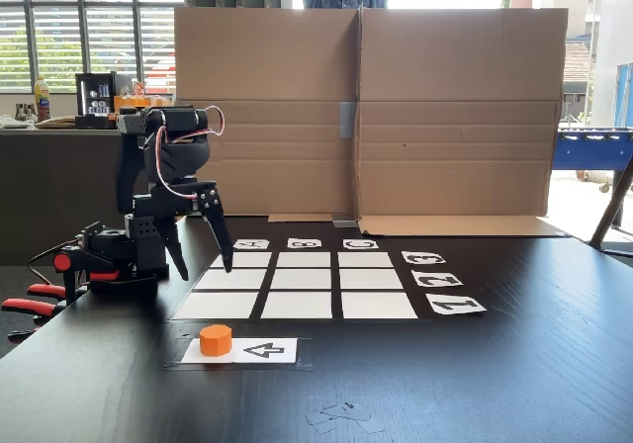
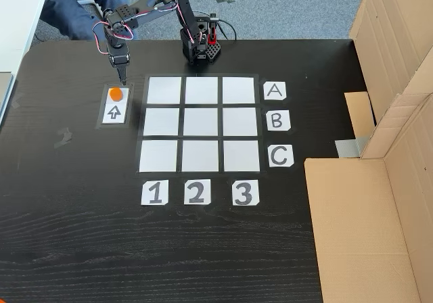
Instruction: Pick up the round, orange token and place it in the grid on square A1.
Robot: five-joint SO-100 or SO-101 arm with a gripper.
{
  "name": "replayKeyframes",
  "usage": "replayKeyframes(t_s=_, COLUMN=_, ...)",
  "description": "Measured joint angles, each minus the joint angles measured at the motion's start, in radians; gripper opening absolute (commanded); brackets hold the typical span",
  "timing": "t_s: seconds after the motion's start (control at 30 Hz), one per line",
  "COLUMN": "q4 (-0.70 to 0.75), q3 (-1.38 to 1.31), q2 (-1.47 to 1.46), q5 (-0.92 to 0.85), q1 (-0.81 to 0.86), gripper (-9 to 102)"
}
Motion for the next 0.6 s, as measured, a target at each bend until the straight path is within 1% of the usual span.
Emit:
replayKeyframes(t_s=0.23, q4=-0.034, q3=-0.009, q2=-0.057, q5=0.005, q1=0.000, gripper=28)
replayKeyframes(t_s=0.6, q4=-0.038, q3=-0.118, q2=-0.207, q5=0.005, q1=0.021, gripper=28)
